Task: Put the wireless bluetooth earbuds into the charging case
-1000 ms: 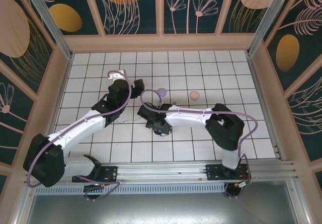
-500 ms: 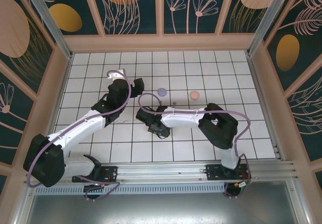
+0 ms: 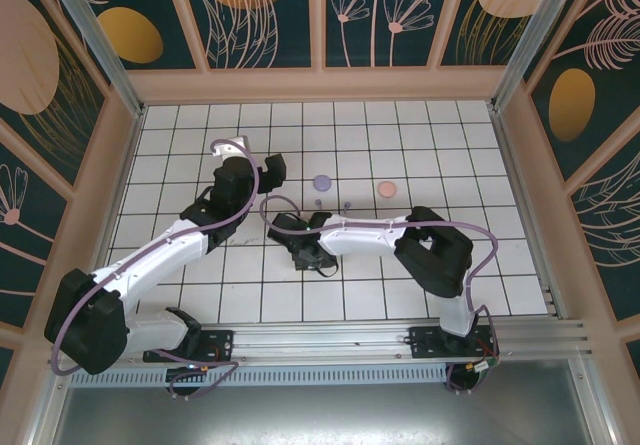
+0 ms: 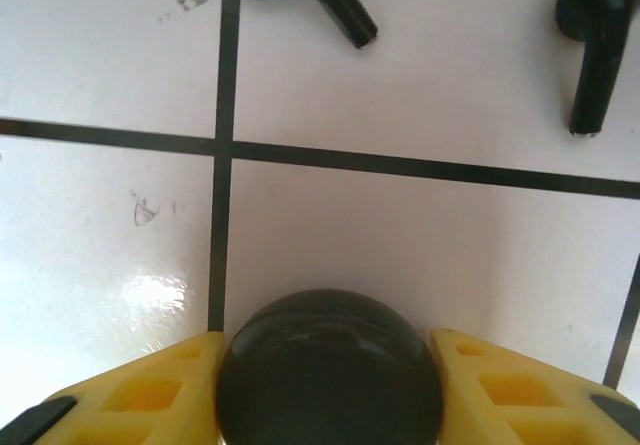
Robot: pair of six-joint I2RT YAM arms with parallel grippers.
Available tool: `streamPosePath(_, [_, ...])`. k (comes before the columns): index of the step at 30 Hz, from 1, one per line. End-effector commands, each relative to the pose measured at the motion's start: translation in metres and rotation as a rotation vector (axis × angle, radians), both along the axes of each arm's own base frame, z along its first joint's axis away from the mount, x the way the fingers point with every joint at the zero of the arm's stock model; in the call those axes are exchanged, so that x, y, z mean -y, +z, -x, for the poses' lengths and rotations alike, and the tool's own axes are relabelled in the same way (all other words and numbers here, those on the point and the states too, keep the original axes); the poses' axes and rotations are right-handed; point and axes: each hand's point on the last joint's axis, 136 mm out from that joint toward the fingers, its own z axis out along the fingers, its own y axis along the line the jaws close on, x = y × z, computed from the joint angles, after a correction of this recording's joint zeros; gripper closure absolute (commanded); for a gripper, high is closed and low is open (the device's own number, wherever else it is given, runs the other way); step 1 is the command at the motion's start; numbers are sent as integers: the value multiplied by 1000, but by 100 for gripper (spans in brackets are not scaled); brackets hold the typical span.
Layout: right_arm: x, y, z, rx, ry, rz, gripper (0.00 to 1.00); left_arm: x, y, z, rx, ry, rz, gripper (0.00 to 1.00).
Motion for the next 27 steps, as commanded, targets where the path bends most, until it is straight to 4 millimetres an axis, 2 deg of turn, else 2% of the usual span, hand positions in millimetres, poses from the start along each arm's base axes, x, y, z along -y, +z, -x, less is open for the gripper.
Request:
streamPosePath(1, [18, 0, 3, 3, 147, 139, 43, -4, 10, 0, 35, 6, 8, 1])
streamPosePath(6, [8, 21, -1, 15, 99, 84, 34, -4, 10, 0, 36, 6, 8, 1])
streamPosePath(8, [5, 32, -3, 11, 27, 38, 34, -4, 11, 0, 40, 7, 10, 1])
streamPosePath(12, [12, 47, -8, -1, -213, -40, 33, -4, 13, -1, 43, 10, 12, 1])
streamPosePath(18, [23, 45, -5, -20, -489, -140, 33, -4, 15, -4, 46, 17, 5, 1])
streamPosePath(27, [12, 28, -2, -73, -517, -117, 33, -1, 18, -7, 51, 13, 6, 1])
